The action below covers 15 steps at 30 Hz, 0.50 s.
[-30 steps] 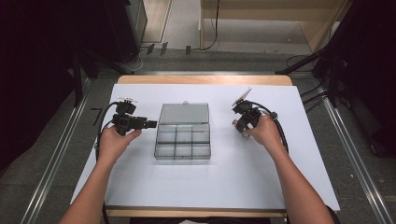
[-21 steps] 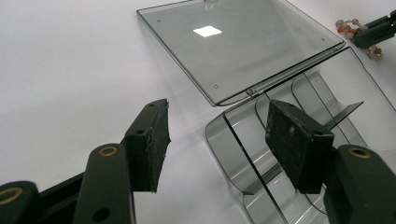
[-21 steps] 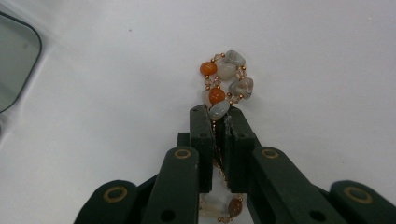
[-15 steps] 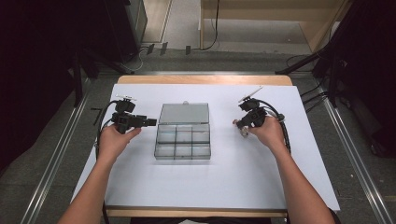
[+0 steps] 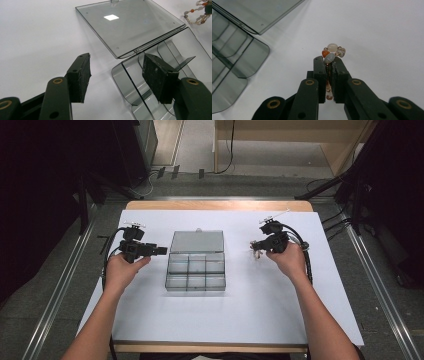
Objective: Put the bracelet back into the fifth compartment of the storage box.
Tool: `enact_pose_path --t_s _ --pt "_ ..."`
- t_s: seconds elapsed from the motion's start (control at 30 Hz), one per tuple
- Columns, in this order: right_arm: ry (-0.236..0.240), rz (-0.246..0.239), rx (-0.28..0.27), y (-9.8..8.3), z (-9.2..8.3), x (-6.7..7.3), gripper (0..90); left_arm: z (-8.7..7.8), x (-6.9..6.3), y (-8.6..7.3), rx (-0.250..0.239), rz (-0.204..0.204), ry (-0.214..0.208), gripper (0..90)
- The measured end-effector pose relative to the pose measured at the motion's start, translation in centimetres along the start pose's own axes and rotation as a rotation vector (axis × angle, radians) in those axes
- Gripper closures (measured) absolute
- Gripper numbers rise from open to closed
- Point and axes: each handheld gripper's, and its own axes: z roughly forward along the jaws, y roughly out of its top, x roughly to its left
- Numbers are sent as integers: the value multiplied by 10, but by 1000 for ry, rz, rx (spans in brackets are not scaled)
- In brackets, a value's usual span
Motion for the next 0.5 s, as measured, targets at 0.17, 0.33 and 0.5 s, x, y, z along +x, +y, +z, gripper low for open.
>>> enact_pose_path --t_s 0.17,0.33,0.5 --pt "17 2 -52 -1 -7 0 858 -1 0 0 0 2 -1 407" --pt "31 -5 -106 0 -17 4 858 -2 0 0 -3 0 -2 407" --pt "60 -8 -135 0 -26 10 857 -3 1 0 -6 1 2 408"
